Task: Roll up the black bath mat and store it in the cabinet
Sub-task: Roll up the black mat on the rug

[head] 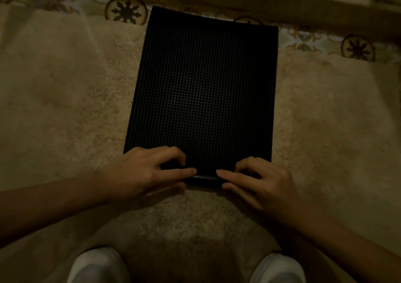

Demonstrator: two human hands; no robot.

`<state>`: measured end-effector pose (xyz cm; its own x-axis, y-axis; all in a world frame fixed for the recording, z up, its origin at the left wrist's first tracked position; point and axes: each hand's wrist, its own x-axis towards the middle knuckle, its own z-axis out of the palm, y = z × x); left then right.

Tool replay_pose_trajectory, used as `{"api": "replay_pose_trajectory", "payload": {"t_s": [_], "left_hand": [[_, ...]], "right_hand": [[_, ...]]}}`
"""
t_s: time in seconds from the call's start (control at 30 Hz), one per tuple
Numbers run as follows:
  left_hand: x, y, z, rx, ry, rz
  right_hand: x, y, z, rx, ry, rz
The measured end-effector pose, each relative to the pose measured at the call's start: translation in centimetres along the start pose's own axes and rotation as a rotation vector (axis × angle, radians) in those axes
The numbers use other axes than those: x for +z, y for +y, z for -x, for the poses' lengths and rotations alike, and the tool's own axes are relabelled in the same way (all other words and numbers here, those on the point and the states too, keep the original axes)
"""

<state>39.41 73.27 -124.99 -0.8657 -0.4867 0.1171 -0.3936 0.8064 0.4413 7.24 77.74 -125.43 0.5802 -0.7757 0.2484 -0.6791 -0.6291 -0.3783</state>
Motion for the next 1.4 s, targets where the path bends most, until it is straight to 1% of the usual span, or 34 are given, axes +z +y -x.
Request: {"api": "replay_pose_trajectory", "payload": {"t_s": [0.13,0.33,0.43,0.53,0.6,0.7,0.8,0.9,1.0,1.1,1.2,1.27,1.4], "left_hand": [[-0.8,-0.4,-1.2,0.012,0.02,0.012],[-1.6,-1.3,-2.1,0.025,-0.061,0.06],[-2.2,-2.0,-2.8,0.068,-0.069,0.007],[-2.2,-2.1,-2.9,0.133,-0.044,-0.052],[-2.3,-1.8,-2.9,0.137,-0.036,-0.053],[-2.6,-1.5,-2.9,0.073,-0.053,0.006],[-2.2,-0.9,-2.1,0.027,-0.008,-0.047],[-1.0,0.0,-1.0,-0.036,0.052,-0.1],[-0.3,0.3,-1.0,-0.102,0.116,-0.095],[-0.4,-0.3,-1.5,-0.115,0.119,-0.036],[-0.7,-0.8,-1.9,-0.155,0.082,-0.047],[-0.8,-0.9,-2.2,-0.171,0.056,-0.059],[-1.2,-1.0,-2.8,-0.207,0.082,-0.11]], "right_hand": [[-0.3,0.2,-0.6,0.048,0.004,-0.02],[-0.9,0.2,-2.1,0.195,-0.006,-0.09],[-0.7,0.5,-3.0,0.263,0.032,-0.019],[-0.2,0.2,-2.8,0.269,0.063,0.094],[0.1,-0.1,-2.5,0.278,0.084,0.144],[0.5,0.0,-2.5,0.279,0.1,0.209],[0.8,-0.1,-2.5,0.238,0.13,0.303],[0.9,-0.4,-2.3,0.25,0.199,0.391],[0.7,-0.7,-2.7,0.328,0.23,0.401],[0.5,-1.2,-3.3,0.312,0.263,0.405],[1.5,-2.6,-3.6,0.262,0.201,0.299],[2.5,-3.1,-3.6,0.231,0.155,0.28],[3.3,-2.0,-4.4,0.204,0.177,0.319]]}}
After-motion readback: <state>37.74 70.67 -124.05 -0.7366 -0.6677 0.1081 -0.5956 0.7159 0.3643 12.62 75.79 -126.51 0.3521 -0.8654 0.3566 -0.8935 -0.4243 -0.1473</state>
